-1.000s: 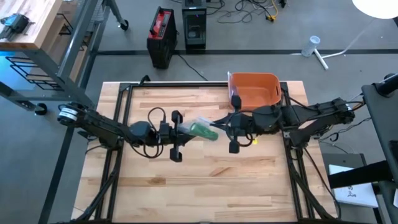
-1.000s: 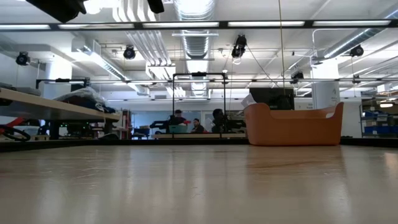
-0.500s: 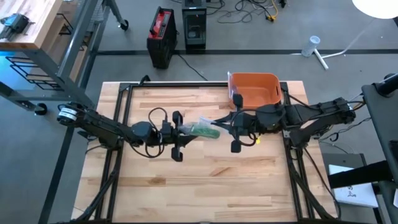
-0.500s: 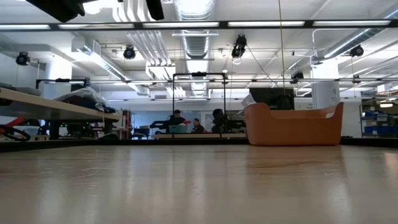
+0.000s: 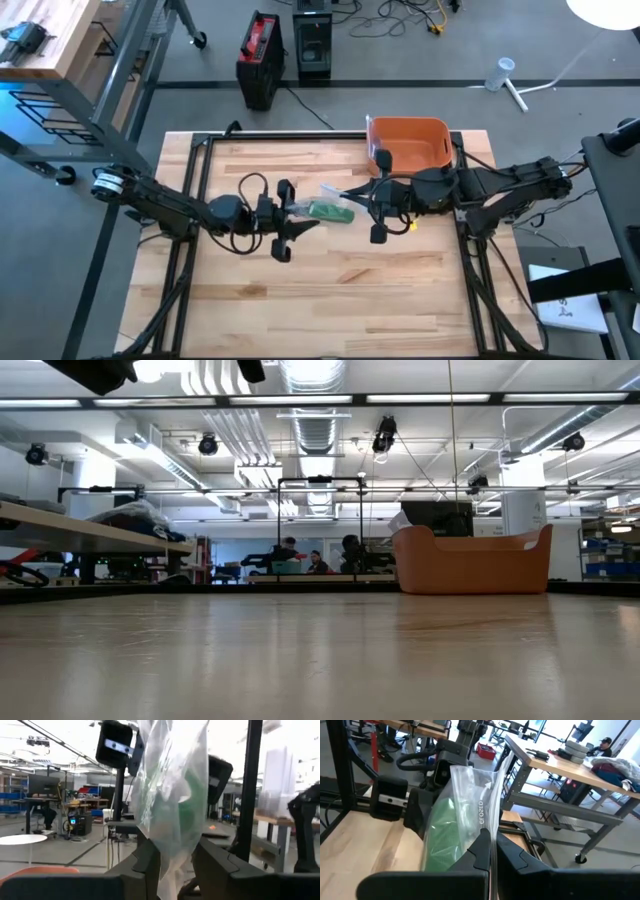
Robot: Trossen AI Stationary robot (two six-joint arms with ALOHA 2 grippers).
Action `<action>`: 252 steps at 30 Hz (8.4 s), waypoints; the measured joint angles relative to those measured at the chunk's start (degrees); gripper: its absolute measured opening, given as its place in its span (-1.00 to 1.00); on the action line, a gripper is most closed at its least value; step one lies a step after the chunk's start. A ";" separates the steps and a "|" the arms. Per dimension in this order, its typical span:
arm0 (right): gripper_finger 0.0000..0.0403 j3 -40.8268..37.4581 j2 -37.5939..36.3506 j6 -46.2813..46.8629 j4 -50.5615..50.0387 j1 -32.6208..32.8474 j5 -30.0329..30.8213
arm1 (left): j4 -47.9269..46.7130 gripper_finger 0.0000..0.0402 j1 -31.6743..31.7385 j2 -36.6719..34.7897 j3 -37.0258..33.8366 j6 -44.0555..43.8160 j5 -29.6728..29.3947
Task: Roll bandage
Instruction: Put the rolled green bandage inside the transparent zip bag, then put the transparent zip bag containing the green rolled bandage into the orange bin, then close the transparent zip bag
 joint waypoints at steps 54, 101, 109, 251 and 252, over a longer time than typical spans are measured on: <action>-0.99 0.00 2.27 -5.07 -6.55 -0.77 13.79 | 9.77 -0.95 -0.13 11.52 -0.86 -4.13 -8.99; -0.99 0.00 -1.40 10.56 -28.96 -9.45 20.97 | 9.18 -0.42 -1.09 3.76 -16.46 -8.71 -12.97; -0.99 -0.66 -1.17 20.33 -33.83 -21.72 22.28 | 9.18 -0.38 -1.11 3.76 -16.46 -8.54 -12.95; -0.98 -0.68 7.69 15.29 -33.86 -44.04 -9.32 | -18.94 -0.41 -2.93 -8.31 -8.94 -6.32 -5.18; -0.99 0.21 6.15 14.26 -35.54 -42.10 -9.84 | -18.10 -0.40 -2.87 -8.31 -8.94 -6.44 -6.23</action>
